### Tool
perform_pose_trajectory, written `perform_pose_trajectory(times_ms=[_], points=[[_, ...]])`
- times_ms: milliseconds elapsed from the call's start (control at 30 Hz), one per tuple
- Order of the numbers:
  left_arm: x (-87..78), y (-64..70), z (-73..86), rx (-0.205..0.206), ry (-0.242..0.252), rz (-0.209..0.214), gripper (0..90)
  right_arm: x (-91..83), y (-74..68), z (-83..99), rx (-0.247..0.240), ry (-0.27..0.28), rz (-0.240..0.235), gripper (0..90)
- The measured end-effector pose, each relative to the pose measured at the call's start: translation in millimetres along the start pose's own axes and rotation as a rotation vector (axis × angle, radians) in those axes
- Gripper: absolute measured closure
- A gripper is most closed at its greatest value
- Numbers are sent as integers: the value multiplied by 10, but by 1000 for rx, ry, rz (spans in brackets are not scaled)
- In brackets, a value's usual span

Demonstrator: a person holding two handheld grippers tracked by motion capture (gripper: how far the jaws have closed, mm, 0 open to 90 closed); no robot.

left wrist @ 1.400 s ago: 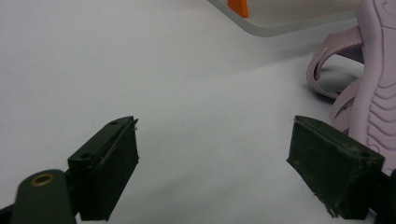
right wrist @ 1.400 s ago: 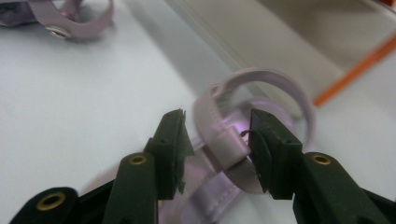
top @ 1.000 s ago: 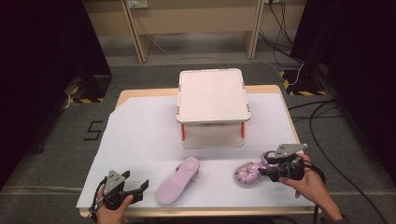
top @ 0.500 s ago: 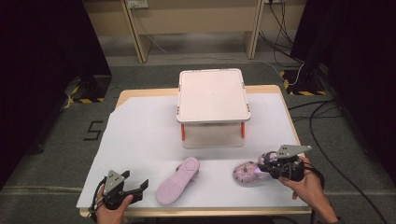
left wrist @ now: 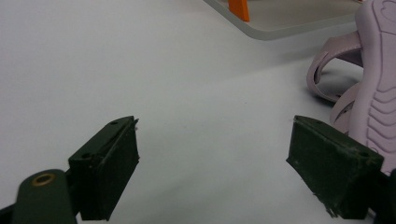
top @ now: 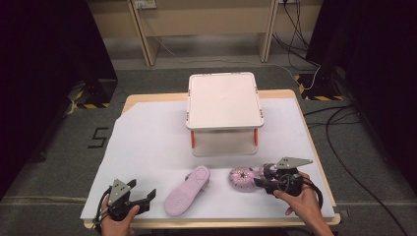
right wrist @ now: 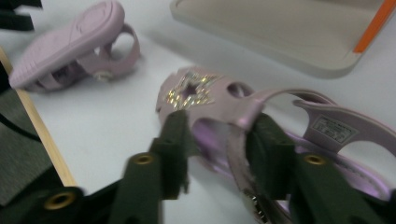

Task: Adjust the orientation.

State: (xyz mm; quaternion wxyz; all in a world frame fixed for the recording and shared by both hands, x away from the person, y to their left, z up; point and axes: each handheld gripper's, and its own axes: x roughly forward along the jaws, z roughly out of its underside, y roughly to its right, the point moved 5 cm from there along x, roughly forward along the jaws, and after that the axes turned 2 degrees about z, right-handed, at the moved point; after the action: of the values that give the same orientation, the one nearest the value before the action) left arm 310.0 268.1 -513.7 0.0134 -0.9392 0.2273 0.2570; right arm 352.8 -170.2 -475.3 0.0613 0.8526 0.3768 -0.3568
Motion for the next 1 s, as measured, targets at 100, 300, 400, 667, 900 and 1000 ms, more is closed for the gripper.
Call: perform_pose_trajectory(times_ms=[100, 300, 400, 667, 900, 1000], points=[[-3, 1, -3, 0, 3, -1, 154, -55, -46, 43, -23, -29, 1, 551], [2, -7, 0, -3, -2, -3, 154, -219, -141, 147, -34, -39, -47, 500], [11, -6, 1, -2, -2, -8, 155, -383, -206, 158, -18, 14, -134, 512], [-4, -21, 23, -10, -7, -16, 156, -600, -30, 99, -92, 131, -23, 503], [-6, -29, 31, -15, -7, -20, 156, -515, 196, 142, -138, 135, 80, 464], [0, -28, 38, -17, -9, -18, 156, -448, 274, 151, -180, 118, 125, 436]])
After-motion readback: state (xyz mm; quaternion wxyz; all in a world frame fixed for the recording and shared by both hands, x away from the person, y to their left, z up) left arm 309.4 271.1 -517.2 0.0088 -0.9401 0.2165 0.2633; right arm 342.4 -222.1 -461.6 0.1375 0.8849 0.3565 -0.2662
